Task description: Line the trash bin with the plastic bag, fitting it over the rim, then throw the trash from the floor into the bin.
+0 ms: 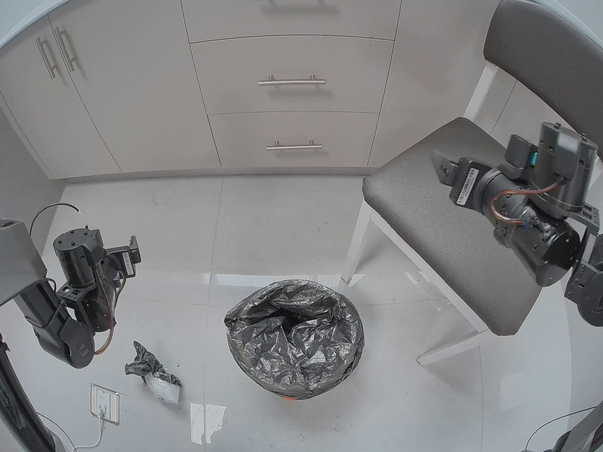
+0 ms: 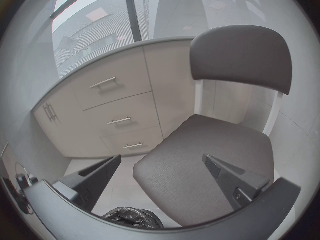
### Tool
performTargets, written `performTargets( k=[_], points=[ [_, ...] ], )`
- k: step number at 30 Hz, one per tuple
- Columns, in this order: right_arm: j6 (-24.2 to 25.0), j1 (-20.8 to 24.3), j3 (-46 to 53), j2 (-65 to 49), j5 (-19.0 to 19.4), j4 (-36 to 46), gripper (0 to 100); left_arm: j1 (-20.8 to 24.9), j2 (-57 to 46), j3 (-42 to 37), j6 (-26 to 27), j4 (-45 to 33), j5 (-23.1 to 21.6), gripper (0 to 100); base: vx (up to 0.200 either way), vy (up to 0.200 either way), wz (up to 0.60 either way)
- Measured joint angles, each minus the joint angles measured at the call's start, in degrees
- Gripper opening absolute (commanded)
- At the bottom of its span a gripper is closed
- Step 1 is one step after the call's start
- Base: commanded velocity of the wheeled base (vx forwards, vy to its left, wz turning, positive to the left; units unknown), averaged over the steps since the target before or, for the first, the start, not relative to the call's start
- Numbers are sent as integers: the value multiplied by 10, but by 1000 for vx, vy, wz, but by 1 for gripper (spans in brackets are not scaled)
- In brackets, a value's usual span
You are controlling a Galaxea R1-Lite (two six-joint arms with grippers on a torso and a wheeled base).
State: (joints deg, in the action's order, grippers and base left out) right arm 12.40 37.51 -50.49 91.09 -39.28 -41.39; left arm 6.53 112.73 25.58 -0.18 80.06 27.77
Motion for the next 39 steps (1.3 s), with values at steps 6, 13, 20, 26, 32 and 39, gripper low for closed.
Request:
performTargets(
  k=[6, 13, 20, 26, 32, 39],
  points=[
    [17, -20, 20, -28, 12, 0, 100, -64, 80, 95, -1, -41, -17, 100, 0, 0, 0],
    [27, -25, 33, -29, 16, -8, 100, -115, 163, 278, -4, -182, -27, 100, 0, 0, 0],
    [30, -28, 42, -15, 16, -25, 100, -143, 226, 479, -16, -365, -54, 100, 0, 0, 0],
    [31, -29, 48, -2, 16, -33, 100, -158, 281, 628, -45, -574, -100, 100, 0, 0, 0],
    [33, -30, 53, 10, 16, -38, 100, -165, 351, 714, -82, -802, -152, 100, 0, 0, 0],
    [37, -32, 59, 27, 15, -45, 100, -169, 458, 795, -125, -1077, -217, 100, 0, 0, 0]
  ],
)
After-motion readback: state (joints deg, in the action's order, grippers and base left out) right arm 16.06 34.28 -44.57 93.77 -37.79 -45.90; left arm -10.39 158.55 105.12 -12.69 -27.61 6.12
